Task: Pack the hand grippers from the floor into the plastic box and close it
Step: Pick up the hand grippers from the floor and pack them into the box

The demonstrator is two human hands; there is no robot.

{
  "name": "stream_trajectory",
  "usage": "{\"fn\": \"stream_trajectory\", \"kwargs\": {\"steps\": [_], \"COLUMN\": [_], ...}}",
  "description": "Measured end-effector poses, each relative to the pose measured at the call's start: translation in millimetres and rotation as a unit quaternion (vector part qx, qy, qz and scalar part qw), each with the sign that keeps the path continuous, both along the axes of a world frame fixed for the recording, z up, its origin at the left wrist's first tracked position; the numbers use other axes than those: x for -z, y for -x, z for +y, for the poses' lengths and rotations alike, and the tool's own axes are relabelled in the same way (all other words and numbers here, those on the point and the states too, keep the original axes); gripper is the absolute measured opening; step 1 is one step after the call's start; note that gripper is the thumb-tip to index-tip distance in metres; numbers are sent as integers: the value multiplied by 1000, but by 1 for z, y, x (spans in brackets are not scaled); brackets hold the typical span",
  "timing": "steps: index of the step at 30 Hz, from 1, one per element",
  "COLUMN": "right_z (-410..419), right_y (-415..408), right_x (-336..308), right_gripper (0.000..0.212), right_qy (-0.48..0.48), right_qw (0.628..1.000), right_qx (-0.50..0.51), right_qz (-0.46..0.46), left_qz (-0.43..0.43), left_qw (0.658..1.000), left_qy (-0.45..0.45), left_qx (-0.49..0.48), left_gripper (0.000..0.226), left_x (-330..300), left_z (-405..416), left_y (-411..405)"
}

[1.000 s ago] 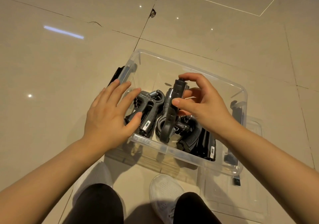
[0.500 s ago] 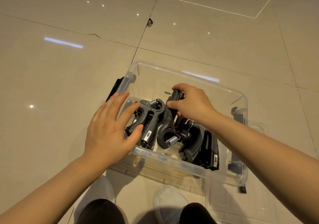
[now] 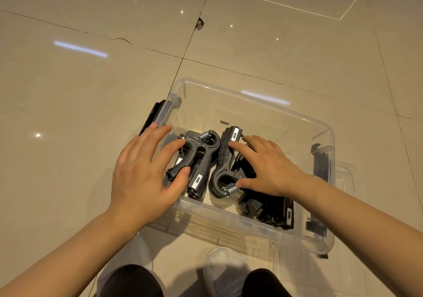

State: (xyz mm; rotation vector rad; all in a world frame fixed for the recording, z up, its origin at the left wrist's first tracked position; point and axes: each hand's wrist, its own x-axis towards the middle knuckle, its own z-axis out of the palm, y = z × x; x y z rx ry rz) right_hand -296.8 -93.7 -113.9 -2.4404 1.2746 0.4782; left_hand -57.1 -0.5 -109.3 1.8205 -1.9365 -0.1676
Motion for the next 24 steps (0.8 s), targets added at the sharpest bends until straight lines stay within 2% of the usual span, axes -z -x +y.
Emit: {"fn": "stream_trajectory", "kwargs": {"steps": [4, 17, 24], "right_z": [-4, -12, -16], "right_y": [-2, 13, 11], "right_x": [-3, 10, 2], "right_gripper": [90, 66, 76], "right_qy": [-20, 10, 26], "right_qw": [1000, 993, 996], "right_qx": [2, -25, -58], "right_qz": [-20, -111, -60], "left_qz": [2, 7, 14], "left_qw": [1000, 1000, 1000], "left_qy": [0, -14, -12], "left_qx": [0, 10, 10], "left_gripper": [46, 43, 43], "left_x": [0, 1, 1], "left_z": [1, 2, 2], "left_y": [0, -1, 0]}}
